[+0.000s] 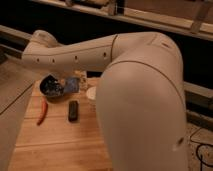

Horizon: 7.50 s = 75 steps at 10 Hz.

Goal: Place the white sponge in the ceramic cup

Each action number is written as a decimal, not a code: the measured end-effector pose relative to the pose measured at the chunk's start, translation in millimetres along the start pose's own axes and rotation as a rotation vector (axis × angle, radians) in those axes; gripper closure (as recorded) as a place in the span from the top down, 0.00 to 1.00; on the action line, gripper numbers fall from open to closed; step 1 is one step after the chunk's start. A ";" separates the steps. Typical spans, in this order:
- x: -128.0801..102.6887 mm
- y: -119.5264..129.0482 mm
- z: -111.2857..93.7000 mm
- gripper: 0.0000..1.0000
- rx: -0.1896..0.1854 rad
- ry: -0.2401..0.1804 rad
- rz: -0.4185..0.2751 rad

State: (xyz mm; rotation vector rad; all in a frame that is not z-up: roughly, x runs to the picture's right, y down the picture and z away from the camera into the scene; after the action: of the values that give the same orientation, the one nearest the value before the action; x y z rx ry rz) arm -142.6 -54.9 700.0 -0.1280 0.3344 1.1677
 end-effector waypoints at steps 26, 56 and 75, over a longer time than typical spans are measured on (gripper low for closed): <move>-22.2 -71.1 26.3 0.00 0.103 0.026 0.170; 0.0 -75.5 91.2 0.00 0.193 0.179 0.222; 18.8 -64.1 117.3 0.00 0.220 0.244 0.244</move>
State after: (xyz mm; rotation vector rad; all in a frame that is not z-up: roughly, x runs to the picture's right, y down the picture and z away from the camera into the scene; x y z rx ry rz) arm -54.7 -31.7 799.9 -0.0370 0.7062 1.3503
